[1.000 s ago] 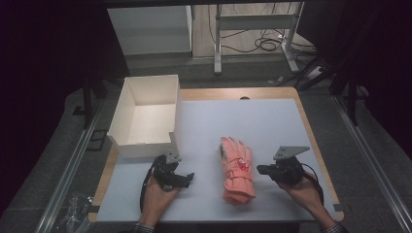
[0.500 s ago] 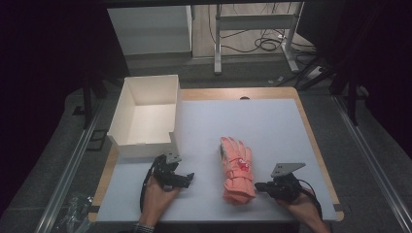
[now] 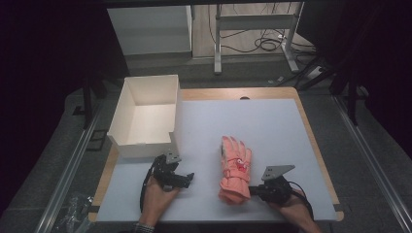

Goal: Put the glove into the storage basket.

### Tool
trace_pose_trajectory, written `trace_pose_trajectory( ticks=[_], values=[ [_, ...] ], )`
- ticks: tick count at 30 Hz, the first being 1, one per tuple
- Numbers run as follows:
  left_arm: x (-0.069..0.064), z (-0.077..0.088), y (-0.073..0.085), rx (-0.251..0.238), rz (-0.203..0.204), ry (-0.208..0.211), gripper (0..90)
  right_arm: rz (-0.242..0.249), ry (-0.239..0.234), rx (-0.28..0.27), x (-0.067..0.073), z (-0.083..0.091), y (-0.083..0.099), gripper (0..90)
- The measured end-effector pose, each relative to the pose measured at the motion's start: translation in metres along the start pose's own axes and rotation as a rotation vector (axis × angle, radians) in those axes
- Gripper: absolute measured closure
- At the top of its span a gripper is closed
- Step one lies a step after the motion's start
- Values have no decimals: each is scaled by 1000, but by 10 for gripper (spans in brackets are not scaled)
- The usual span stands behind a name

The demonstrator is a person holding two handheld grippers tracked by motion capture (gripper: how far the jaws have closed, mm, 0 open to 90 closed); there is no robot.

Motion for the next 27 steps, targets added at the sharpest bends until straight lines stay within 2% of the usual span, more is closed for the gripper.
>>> trace_pose_trajectory(
  ticks=[9,16,22,24,27],
  values=[
    [0,0,0,0,0,0,3,21,-22,4,8,-13,-9,886],
    [0,0,0,0,-1,0,3,25,-18,-1,10,-23,-16,886],
    [0,0,0,0,-1,1,3,15,-12,-3,8,-28,-21,885],
    [0,0,0,-1,0,0,2,9,20,5,5,-30,-22,884],
    [0,0,0,-1,0,1,3,-11,15,-1,0,-33,-24,884]
  ],
)
Point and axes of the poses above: each handheld gripper's, and its own axes: z roughly backward along the jaws, y roughly out of its underside, x roughly to its left, the point moved 7 cm from there along -z, roughly forward along the jaws, and after that the axes turned 4 degrees about -y, right-handed, at the moved point
